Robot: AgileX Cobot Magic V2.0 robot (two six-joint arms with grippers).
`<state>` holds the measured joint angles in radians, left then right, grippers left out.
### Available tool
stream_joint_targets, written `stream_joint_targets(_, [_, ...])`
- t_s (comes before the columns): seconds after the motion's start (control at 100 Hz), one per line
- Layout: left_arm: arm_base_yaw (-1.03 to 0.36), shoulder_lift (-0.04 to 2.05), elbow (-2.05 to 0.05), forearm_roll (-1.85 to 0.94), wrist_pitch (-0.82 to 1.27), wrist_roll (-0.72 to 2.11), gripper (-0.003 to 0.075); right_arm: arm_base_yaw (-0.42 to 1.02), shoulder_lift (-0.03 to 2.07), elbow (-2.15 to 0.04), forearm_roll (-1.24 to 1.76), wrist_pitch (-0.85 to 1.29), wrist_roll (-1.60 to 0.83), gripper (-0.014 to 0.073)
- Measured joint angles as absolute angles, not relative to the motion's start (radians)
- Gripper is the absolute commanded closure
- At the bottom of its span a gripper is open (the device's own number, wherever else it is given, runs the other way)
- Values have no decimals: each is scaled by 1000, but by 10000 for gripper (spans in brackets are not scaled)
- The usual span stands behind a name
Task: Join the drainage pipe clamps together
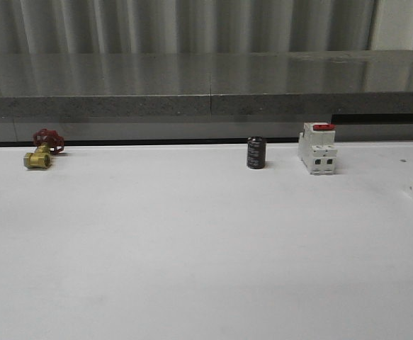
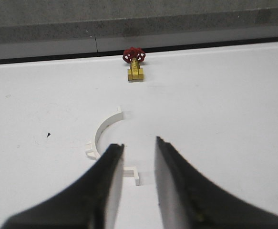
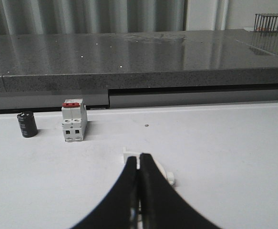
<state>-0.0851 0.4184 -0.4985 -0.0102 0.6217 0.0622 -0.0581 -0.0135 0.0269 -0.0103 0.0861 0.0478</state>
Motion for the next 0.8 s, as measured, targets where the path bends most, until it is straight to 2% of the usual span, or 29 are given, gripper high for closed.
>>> stream_joint_targets(0.05, [-85,466,-515,-10,622,62,218,-58,-14,27,-10,86,48,659])
stream_joint_targets(0.1, [-85,523,-530,-8,622,62,195,-58,-14,27,-10,86,48,659])
stream_joint_targets(0.36, [-73,824,-653,0,655,62,195,-58,-14,27,-10,86,48,659])
stream_joint_targets(0.8, [65,1335,-907,0,811,59,195,-58,-14,27,-10,86,48,659])
